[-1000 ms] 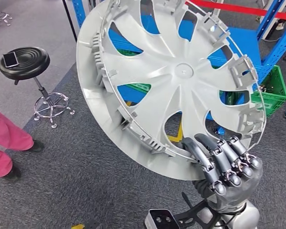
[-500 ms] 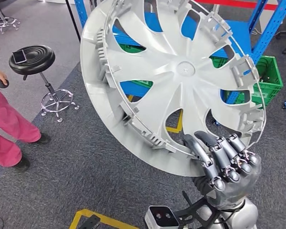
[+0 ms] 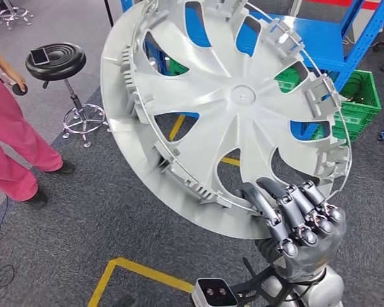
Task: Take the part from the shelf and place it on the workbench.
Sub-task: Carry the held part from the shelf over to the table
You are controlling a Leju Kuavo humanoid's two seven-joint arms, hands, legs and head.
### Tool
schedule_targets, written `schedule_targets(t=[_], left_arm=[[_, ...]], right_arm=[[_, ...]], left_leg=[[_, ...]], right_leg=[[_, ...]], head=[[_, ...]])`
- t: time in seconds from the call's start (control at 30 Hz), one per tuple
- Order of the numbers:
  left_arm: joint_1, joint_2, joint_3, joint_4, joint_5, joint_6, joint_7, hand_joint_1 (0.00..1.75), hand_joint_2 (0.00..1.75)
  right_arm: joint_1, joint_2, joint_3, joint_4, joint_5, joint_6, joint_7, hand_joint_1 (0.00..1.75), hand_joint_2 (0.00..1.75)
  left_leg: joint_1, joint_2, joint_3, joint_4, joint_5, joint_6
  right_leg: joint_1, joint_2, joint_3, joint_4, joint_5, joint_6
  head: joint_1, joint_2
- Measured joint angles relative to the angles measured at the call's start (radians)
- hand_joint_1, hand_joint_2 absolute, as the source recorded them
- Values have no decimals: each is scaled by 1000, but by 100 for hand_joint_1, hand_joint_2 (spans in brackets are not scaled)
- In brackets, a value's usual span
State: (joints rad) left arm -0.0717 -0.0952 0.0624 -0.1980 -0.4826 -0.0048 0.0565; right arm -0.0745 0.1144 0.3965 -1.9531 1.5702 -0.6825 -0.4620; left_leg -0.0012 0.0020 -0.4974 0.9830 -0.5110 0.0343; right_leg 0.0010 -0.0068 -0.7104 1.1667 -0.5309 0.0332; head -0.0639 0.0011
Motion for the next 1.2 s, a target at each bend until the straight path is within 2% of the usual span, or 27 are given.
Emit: schedule_targets(t=[0.03,0.07,0.1,0.13,0.17,0.23,0.27,0.3,0.37,0.4,0.43,0.47,0.53,0.57,0.6,0.63,0.7,0.73,0.77,0.83,0.97,1.1,1.2], left_arm=[[-1,-1,-1,0,0,-1,0,0,175],[-1,-1,-3,0,0,-2,0,0,175],[-1,-1,-4,0,0,-3,0,0,175],[-2,-1,-5,0,0,-5,0,0,175],[-3,-1,-6,0,0,-7,0,0,175],[-5,0,-6,0,0,-11,-1,0,175],[-5,0,-7,0,0,-12,-1,0,175],[-6,1,-7,0,0,-13,-1,0,175],[-7,2,-7,0,0,-14,-1,0,175],[-8,2,-7,0,0,-14,-1,0,175],[-8,3,-7,0,0,-15,-1,0,175],[-9,4,-7,0,0,-15,-2,0,175],[-12,7,-7,0,0,-16,-3,0,175],[-14,9,-7,0,0,-16,-4,0,175],[-16,10,-7,0,0,-16,-4,0,175],[-16,10,-7,0,0,-16,-3,0,175],[-14,10,-8,0,0,-16,-2,0,175],[-12,10,-8,0,-1,-16,-1,0,175],[-11,10,-8,0,-1,-17,-1,0,175],[-8,9,-9,0,-2,-19,-1,0,175],[-3,8,-11,0,-3,-30,-3,0,175],[-4,8,-14,0,-3,-33,-3,0,175],[-4,8,-15,0,-3,-33,-3,0,175]], right_arm=[[0,0,1,2,0,0,0,175,175],[0,0,1,4,0,0,-1,175,175],[0,0,1,6,0,0,-1,175,175],[-1,0,1,8,0,0,-2,175,175],[-2,0,2,9,0,0,-2,175,175],[-7,0,4,11,0,0,-5,175,175],[-10,0,5,12,0,0,-7,175,175],[-12,0,7,13,0,0,-8,175,175],[-13,0,8,16,0,0,-9,175,175],[-14,0,9,18,0,0,-9,175,175],[-15,1,10,19,0,0,-9,175,175],[-15,2,11,20,0,0,-9,175,175],[-16,2,13,23,0,0,-9,175,175],[-16,2,13,24,0,0,-9,175,175],[-16,2,13,26,0,0,-10,175,175],[-16,2,14,28,0,0,-10,175,175],[-16,2,14,30,0,0,-10,175,175],[-16,3,15,30,0,0,-10,175,175],[-17,3,15,31,0,0,-11,175,175],[-19,4,15,31,0,0,-13,175,175],[-20,5,15,35,0,0,-23,175,175],[-20,5,16,38,0,0,-26,175,175],[-20,5,15,39,0,0,-26,175,175]], left_leg=[[0,0,-11,1,9,1],[0,1,-22,2,16,1],[0,1,-32,3,23,-1],[0,0,-39,5,29,-2],[0,0,-44,6,33,-5],[-3,-1,-52,10,40,-12],[-4,-1,-57,13,44,-18],[-4,-1,-61,14,48,-24],[-3,-1,-67,17,53,-35],[-2,-2,-71,25,45,-40],[-2,-2,-80,49,25,-45],[-1,-3,-98,95,-7,-49],[0,-4,-146,229,-80,-57],[0,-4,-161,282,-102,-59],[0,-4,-160,302,-103,-60],[0,-4,-142,282,-86,-59],[0,-4,-71,157,-26,-53],[-1,-4,-41,94,-5,-49],[-2,-4,-22,49,4,-44],[-4,-4,-20,20,4,-36],[-5,-4,-29,13,11,-30],[-7,-4,-34,14,18,-21],[-9,-4,-36,15,20,-18]], right_leg=[[-2,2,-18,65,-35,4],[-3,2,-25,109,-55,6],[-4,2,-13,117,-57,7],[-4,2,20,84,-43,6],[-5,2,70,17,-17,4],[-3,3,164,-124,12,-3],[-2,4,188,-164,17,-8],[0,5,195,-179,15,-12],[0,4,191,-181,23,-24],[-1,2,190,-183,28,-31],[-3,0,188,-186,33,-39],[-5,-2,184,-189,38,-45],[-2,-6,174,-187,44,-51],[-1,-7,169,-185,47,-52],[0,-7,163,-182,49,-52],[0,-7,159,-179,51,-52],[1,-6,151,-172,54,-50],[2,-6,146,-167,56,-47],[4,-6,140,-163,58,-42],[8,-8,126,-159,64,-34],[9,-9,117,-164,75,-52],[6,-7,117,-173,87,-35],[5,-7,116,-174,90,-29]], head=[[0,0],[0,0],[0,0],[0,0],[0,0],[0,0],[0,0],[0,0],[0,0],[-1,0],[-3,0],[-4,0],[-6,0],[-6,0],[-6,0],[-6,0],[-6,0],[-6,0],[-6,0],[-5,0],[-4,0],[-4,0],[-4,0]])
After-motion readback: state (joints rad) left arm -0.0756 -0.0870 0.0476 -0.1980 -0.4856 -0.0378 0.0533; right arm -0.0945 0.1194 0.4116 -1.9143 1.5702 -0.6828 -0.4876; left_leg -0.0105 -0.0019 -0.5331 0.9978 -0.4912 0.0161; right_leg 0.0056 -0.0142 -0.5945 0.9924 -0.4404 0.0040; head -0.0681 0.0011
